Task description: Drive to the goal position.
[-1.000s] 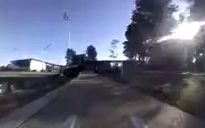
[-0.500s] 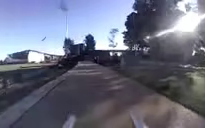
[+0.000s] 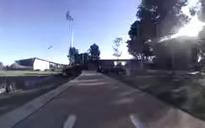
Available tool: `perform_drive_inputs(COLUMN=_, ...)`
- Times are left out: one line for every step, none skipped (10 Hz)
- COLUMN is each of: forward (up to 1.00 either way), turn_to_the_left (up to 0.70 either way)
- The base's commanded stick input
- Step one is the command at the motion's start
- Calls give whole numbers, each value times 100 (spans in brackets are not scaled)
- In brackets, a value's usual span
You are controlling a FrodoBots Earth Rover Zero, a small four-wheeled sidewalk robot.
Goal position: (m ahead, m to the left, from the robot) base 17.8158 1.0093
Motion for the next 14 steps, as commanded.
perform_drive_inputs(forward=100, turn_to_the_left=0)
perform_drive_inputs(forward=100, turn_to_the_left=0)
perform_drive_inputs(forward=100, turn_to_the_left=0)
perform_drive_inputs(forward=100, turn_to_the_left=0)
perform_drive_inputs(forward=100, turn_to_the_left=0)
perform_drive_inputs(forward=100, turn_to_the_left=0)
perform_drive_inputs(forward=100, turn_to_the_left=0)
perform_drive_inputs(forward=100, turn_to_the_left=0)
perform_drive_inputs(forward=100, turn_to_the_left=0)
perform_drive_inputs(forward=100, turn_to_the_left=27)
perform_drive_inputs(forward=100, turn_to_the_left=27)
perform_drive_inputs(forward=100, turn_to_the_left=27)
perform_drive_inputs(forward=100, turn_to_the_left=19)
perform_drive_inputs(forward=100, turn_to_the_left=8)
